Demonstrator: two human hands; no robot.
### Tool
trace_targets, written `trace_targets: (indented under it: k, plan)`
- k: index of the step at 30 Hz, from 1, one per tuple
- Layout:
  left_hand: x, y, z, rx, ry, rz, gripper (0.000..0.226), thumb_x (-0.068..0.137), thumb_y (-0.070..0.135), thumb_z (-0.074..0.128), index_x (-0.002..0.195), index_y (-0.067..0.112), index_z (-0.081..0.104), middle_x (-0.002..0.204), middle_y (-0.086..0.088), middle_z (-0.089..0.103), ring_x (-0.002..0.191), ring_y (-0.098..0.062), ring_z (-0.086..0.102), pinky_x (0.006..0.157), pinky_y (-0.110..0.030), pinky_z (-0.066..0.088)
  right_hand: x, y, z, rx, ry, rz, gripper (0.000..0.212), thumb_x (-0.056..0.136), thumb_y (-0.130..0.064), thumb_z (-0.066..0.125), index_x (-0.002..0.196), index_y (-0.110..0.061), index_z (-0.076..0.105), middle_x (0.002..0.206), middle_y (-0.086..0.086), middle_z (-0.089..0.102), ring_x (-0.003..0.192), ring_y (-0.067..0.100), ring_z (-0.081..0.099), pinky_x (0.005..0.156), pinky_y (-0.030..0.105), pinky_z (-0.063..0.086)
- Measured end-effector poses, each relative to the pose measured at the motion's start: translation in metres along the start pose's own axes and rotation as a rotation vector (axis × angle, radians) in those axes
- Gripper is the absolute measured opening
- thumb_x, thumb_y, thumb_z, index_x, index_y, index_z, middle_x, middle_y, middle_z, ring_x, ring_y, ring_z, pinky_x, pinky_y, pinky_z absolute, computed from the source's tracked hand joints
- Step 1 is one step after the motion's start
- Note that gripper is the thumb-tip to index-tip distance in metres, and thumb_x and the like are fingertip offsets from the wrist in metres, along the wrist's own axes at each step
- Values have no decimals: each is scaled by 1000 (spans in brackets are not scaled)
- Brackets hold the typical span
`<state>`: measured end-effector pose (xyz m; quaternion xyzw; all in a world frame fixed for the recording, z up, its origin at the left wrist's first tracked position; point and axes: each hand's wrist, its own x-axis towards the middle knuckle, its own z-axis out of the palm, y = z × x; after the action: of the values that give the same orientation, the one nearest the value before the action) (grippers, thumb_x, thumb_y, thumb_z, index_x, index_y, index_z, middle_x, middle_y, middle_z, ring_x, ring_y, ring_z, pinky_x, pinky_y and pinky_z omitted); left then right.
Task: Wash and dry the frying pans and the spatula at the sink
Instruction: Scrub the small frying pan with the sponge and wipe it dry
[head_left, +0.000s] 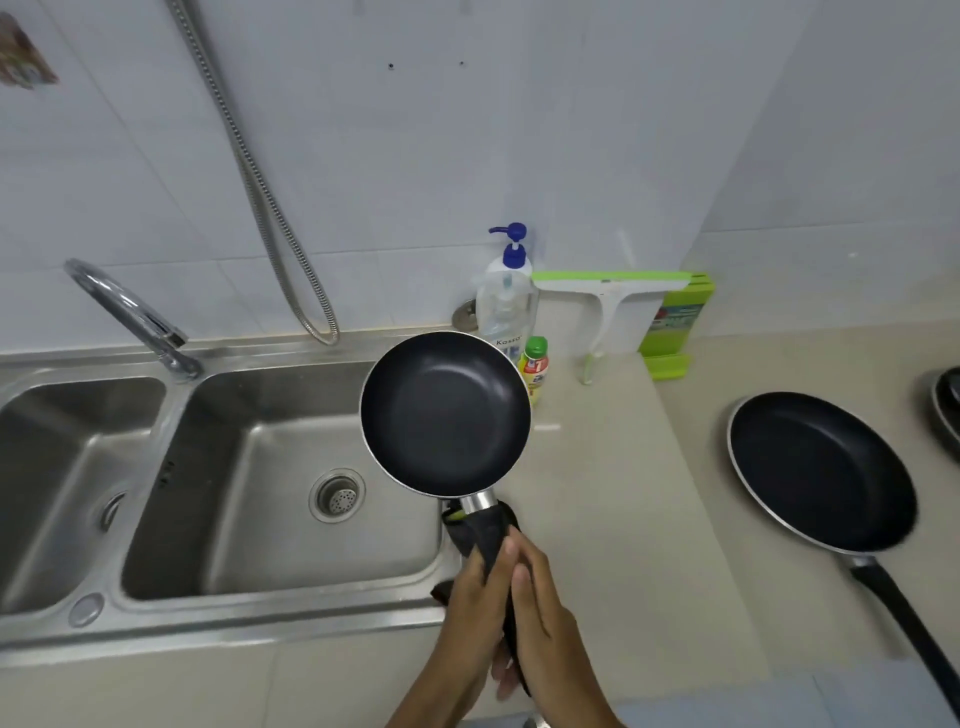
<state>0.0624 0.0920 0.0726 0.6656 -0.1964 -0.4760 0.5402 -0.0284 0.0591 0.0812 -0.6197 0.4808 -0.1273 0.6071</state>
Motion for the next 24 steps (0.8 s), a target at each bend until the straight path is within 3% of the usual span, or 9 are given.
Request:
trace_targets:
  k: [3,7,11,15,17,20,24]
  plan:
    - [-11,-11,33,-2,-27,5,19,106,28,47,108,31,65,88,21,75,88,10,68,77,-12,50,-13,25,-21,69,71,-12,34,101,-57,34,129,-73,42,98,-20,76,66,6,72,59,22,56]
    - [-11,-24,66,-11,-180,-20,28,100,43,47,101,20,63,85,8,64,82,2,64,76,-15,50,-20,62,-49,100,175,-19,37,97,-51,41,132,-59,51,111,-36,68,96,-2,71,89,37,61]
    - [-3,-35,98,24,-321,-86,38,96,52,47,92,16,56,76,7,56,75,-3,56,71,-17,48,-22,88,-71,115,274,1,36,97,-54,37,131,-62,47,120,-26,69,106,-5,67,94,27,58]
    - [7,-45,117,83,-406,-174,35,105,49,42,90,22,59,75,16,65,78,1,62,77,-18,50,-20,106,-82,79,341,8,36,99,-57,32,134,-63,40,132,-40,52,115,-25,50,107,20,45]
    - [11,-51,121,109,-415,-203,35,104,51,42,89,26,60,73,19,67,79,0,63,79,-20,50,-18,111,-83,73,366,18,40,98,-58,31,137,-60,40,133,-42,49,122,-18,50,109,20,42]
    - [20,-59,123,146,-405,-230,36,104,50,43,92,23,65,77,16,72,83,0,67,81,-20,51,-14,118,-82,96,369,47,49,95,-61,29,143,-53,37,140,-28,53,130,-1,53,113,27,44]
    - [26,-66,121,153,-399,-270,37,104,50,44,97,20,66,82,12,73,85,-3,69,81,-22,52,-8,129,-78,110,373,51,59,96,-62,29,149,-42,43,143,-16,58,130,4,55,113,35,45]
